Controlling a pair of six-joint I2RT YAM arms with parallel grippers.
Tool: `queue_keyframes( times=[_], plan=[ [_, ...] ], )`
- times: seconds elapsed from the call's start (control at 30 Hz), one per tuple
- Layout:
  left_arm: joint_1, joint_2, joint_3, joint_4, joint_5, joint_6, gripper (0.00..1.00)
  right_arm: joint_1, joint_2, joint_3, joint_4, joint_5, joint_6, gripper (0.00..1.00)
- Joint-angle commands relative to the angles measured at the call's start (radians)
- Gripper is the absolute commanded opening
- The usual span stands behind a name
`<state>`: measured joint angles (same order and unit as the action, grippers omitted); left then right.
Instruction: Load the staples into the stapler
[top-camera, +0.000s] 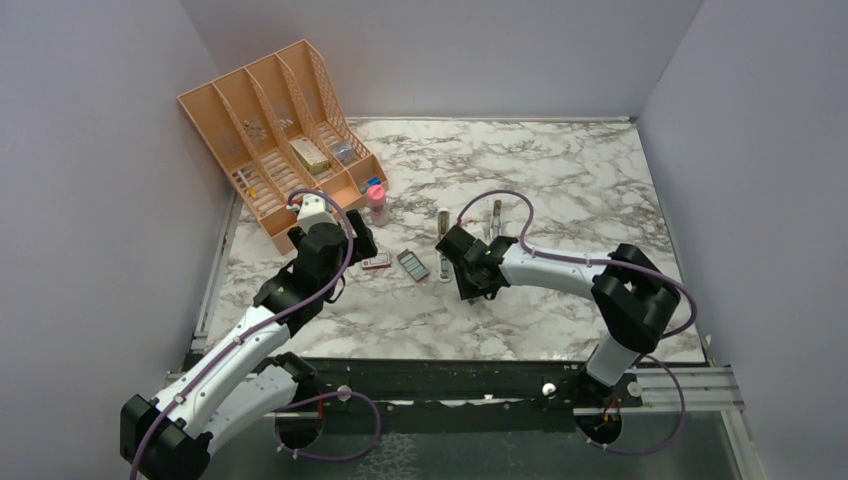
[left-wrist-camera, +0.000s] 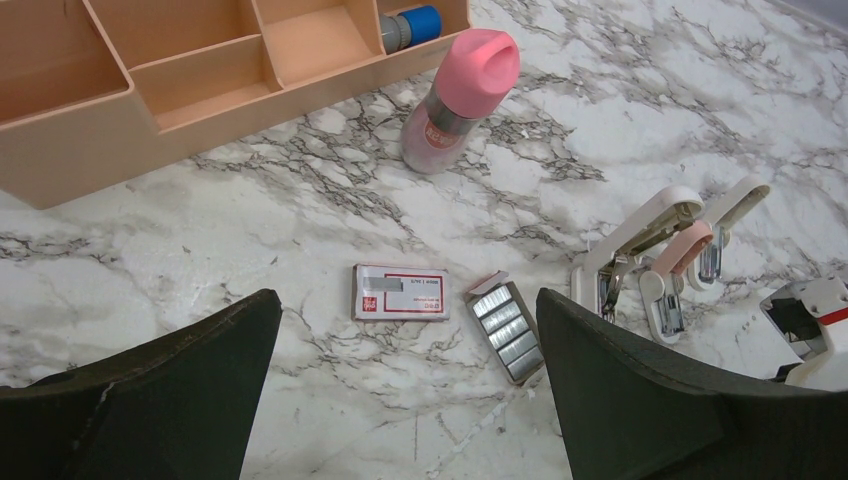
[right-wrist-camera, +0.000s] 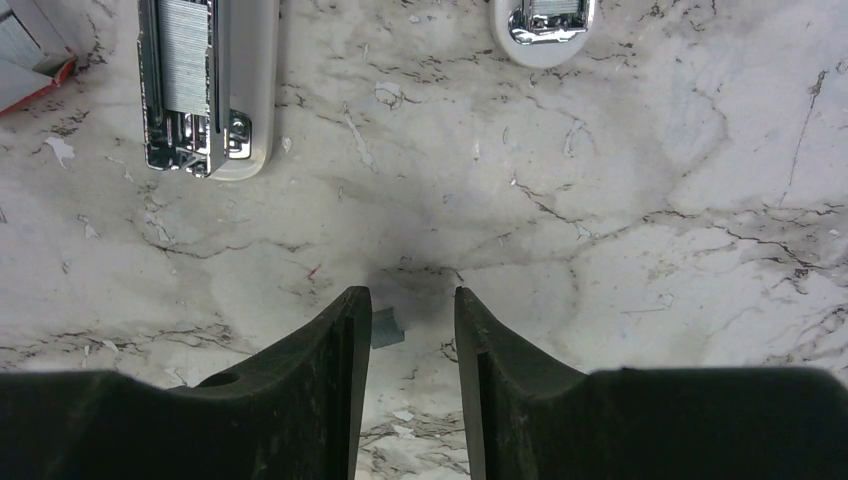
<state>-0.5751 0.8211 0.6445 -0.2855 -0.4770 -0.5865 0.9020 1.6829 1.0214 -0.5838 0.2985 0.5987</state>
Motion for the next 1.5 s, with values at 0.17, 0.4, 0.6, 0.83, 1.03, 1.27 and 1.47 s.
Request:
queue_keyframes(
  times=[0.17,0.4,0.6,0.83,1.03,1.27,1.47],
  plan=[
    [0.004,-0.001,-0.005,0.019,0.015,-0.003,0.99,-0.003,0.035,0.02,-0.013,0.018,0.029,0.4],
    [0.004,0.007,-0.006,0.022,0.018,-0.004,0.99,-0.003,0.029,-0.007,-0.021,-0.033,0.024,0.41],
    [0.004,0.015,-0.013,0.03,0.025,-0.007,0.99,-0.003,0.011,-0.041,-0.04,-0.067,0.031,0.43],
    [0.004,0.019,-0.016,0.036,0.031,-0.009,0.99,-0.003,-0.029,-0.088,-0.051,-0.113,0.022,0.46],
    [0.005,0.021,-0.016,0.037,0.031,-0.01,0.99,-0.003,-0.048,-0.115,-0.072,-0.113,0.013,0.47],
    [0.005,0.024,-0.013,0.037,0.032,-0.007,0.99,-0.003,-0.061,-0.115,-0.04,-0.134,0.014,0.42],
    [0.005,0.019,-0.015,0.036,0.029,-0.007,0.99,-0.003,-0.061,-0.103,0.004,-0.138,0.025,0.4]
  ],
)
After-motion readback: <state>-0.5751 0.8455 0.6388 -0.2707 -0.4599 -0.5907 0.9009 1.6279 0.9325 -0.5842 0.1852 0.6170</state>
